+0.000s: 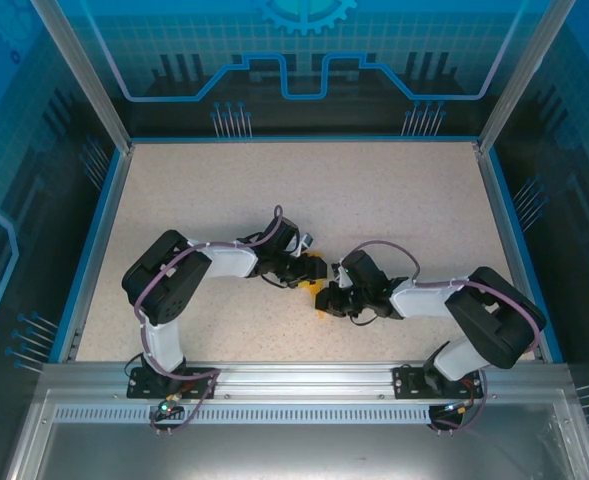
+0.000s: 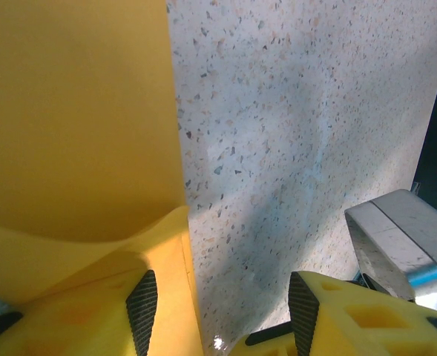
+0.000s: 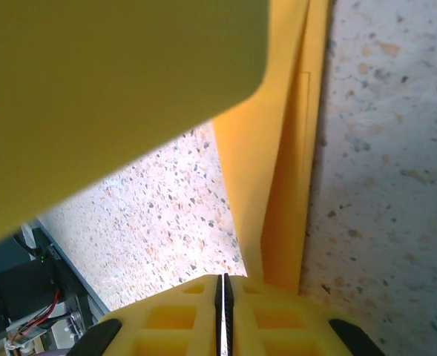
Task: Fold a paper plane with a square sheet of paper (pick it up from the middle)
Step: Fold the wing for the fifth time at the center of the table.
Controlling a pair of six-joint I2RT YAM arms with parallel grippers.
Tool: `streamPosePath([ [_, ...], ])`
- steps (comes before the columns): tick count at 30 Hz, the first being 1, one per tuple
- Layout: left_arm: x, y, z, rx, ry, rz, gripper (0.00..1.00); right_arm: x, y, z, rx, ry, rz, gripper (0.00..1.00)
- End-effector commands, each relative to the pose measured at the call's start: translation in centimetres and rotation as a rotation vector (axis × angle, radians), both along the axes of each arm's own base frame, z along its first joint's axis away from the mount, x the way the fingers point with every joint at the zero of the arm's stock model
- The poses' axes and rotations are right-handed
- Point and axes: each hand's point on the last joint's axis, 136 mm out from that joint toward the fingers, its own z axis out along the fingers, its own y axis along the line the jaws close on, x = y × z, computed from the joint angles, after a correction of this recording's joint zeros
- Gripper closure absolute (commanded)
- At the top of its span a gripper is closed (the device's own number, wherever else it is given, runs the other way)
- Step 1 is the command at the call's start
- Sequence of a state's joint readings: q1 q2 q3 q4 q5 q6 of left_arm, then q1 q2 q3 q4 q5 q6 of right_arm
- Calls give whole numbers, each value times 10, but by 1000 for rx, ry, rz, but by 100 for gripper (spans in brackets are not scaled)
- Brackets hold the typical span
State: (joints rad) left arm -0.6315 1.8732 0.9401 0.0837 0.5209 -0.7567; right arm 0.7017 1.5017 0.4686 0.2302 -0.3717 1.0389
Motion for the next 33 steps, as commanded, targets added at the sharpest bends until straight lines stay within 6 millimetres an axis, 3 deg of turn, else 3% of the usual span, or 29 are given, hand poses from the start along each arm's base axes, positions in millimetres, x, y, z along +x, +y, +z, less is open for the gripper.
streamPosePath([
  [1, -9, 8, -23, 67, 47, -12, 47, -16, -17, -18, -72, 41, -5, 88],
  [8, -9, 8, -24, 71, 48, -15, 47, -40, -39, -43, -128, 113, -26, 88],
  [12, -10, 9, -25, 74, 49, -15, 47, -38, -41, -35, -132, 91, -30, 88],
  [21, -11, 10, -27, 82, 60, -11, 47, -11, -11, 23, -17, -70, 18, 86],
  [25, -12, 10, -28, 79, 63, -9, 47, 0, 6, 39, 34, -110, 29, 85],
  [29, -12, 10, -29, 77, 64, -9, 47, 7, 18, 38, 51, -102, 34, 84],
  [33, -11, 9, -29, 75, 65, -6, 47, 5, 12, 15, -9, -53, 23, 84],
])
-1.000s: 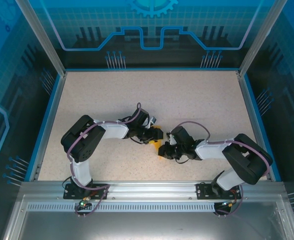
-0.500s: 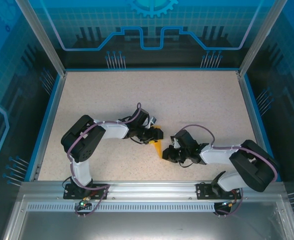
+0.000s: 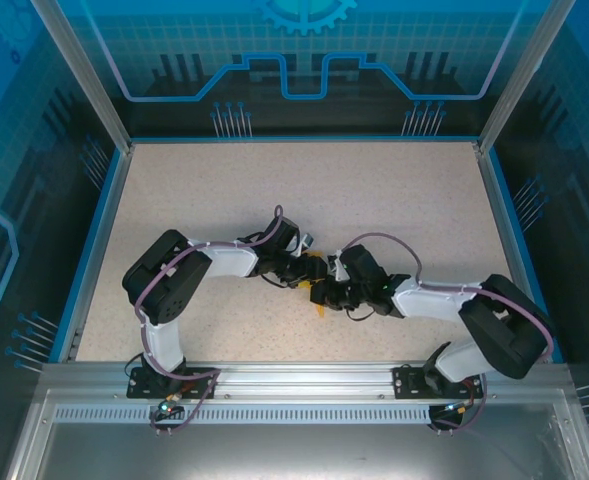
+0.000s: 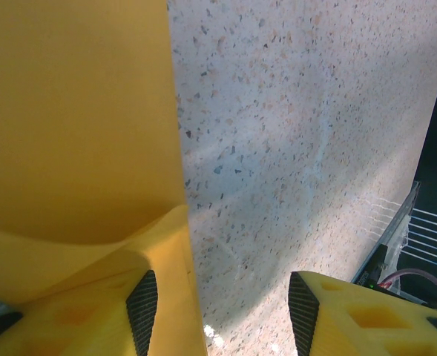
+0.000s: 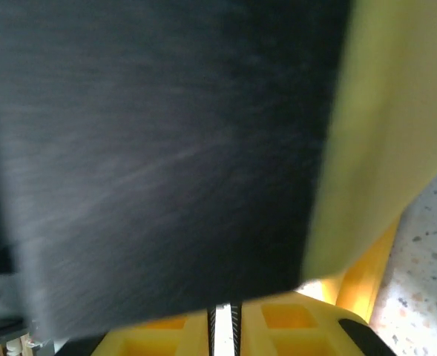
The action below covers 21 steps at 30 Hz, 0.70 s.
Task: Fold a paper plane with a square sheet of paper (pick it up from the middle)
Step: Fold the wing for the fifth time at the center of the table.
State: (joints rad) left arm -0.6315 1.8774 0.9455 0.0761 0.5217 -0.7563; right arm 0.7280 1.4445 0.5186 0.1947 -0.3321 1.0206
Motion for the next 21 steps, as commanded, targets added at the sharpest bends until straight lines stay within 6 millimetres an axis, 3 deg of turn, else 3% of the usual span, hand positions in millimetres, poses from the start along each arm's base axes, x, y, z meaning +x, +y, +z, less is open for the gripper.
streamPosePath([
  [1, -11, 9, -29, 72, 62, -5, 47, -8, -4, -19, -45, 48, 4, 84],
  [6, -12, 10, -31, 76, 65, -7, 47, -30, -30, -52, -109, 120, -30, 84],
  [11, -11, 9, -31, 76, 65, -8, 47, -50, -50, -64, -147, 164, -46, 84],
  [15, -12, 10, -32, 78, 69, -9, 47, -53, -57, -55, -151, 140, -56, 83],
  [21, -11, 8, -30, 69, 70, -8, 46, -34, -43, -14, -65, 23, -59, 81],
])
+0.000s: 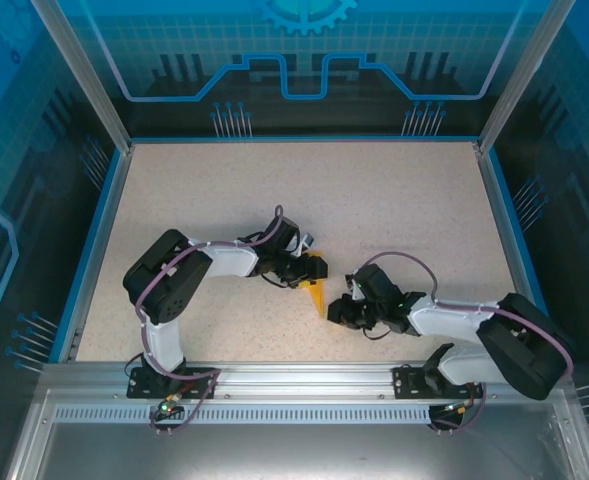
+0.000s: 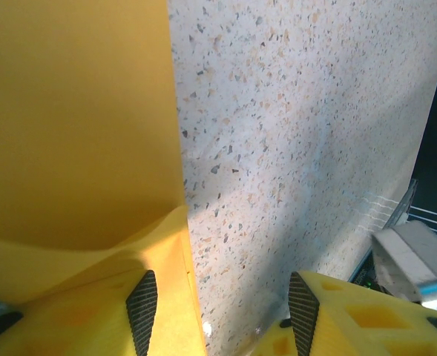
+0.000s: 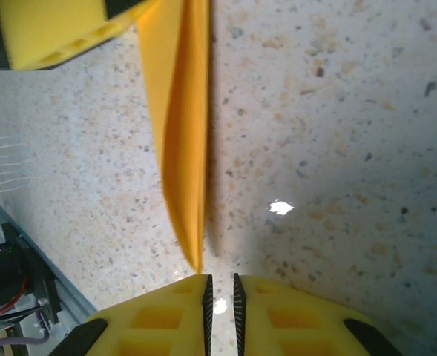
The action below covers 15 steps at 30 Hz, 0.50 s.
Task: Fold a paper plane with a square sheet of paper (pick it up from the middle)
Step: Fold the wing for the fifth time at the center of the table.
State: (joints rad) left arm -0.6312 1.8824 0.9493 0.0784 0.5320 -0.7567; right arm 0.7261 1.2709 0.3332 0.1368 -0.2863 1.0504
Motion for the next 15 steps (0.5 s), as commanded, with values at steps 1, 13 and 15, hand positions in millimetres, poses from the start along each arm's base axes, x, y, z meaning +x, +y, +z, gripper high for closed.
streamPosePath([
  [1, -11, 10, -30, 77, 67, -2, 46, 8, 4, 18, 17, -50, -10, 80],
  [13, -10, 7, -28, 61, 73, 3, 46, 54, 48, 47, 138, -135, -25, 83],
  [15, -11, 6, -27, 54, 75, 3, 46, 55, 45, 37, 104, -119, -37, 83],
])
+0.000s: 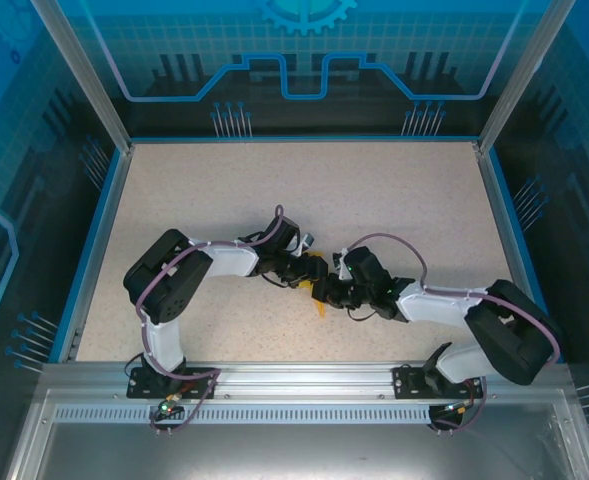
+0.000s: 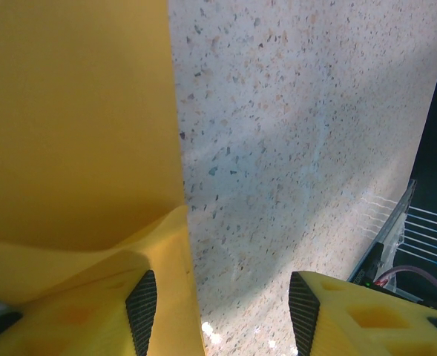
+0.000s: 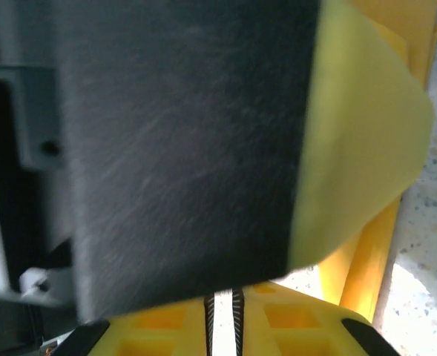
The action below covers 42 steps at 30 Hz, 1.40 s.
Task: Fold a paper plane with a square sheet of paper (pick it up from the middle)
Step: Fold the wing for the fifth time at the center of the table.
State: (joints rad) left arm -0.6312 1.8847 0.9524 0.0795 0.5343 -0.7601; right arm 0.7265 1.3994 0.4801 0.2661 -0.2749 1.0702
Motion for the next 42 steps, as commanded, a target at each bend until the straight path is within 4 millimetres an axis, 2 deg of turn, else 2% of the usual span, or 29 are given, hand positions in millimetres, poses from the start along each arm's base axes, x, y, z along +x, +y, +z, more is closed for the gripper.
streamPosePath([
  [1, -11, 7, -27, 55, 74, 3, 46, 8, 6, -1, 7, -11, -18, 84],
  [7, -11, 7, -24, 50, 70, 5, 46, 0, -6, -22, -16, 17, -48, 85],
  [11, -10, 7, -23, 52, 72, 19, 48, -2, -6, -20, 0, -1, -46, 87],
  [16, -9, 7, -23, 51, 81, 33, 52, 0, 5, -7, 33, -35, -33, 88],
  [19, -8, 8, -24, 57, 82, 40, 57, 2, 9, -5, 24, -43, -32, 88],
  [29, -10, 10, -27, 67, 91, 43, 58, 1, -10, -35, -56, 16, -72, 88],
  [38, -7, 10, -20, 67, 72, 37, 57, -29, -42, -78, -197, 182, -85, 89],
  [42, -5, 10, -19, 77, 66, 36, 57, -39, -49, -85, -215, 211, -83, 90],
])
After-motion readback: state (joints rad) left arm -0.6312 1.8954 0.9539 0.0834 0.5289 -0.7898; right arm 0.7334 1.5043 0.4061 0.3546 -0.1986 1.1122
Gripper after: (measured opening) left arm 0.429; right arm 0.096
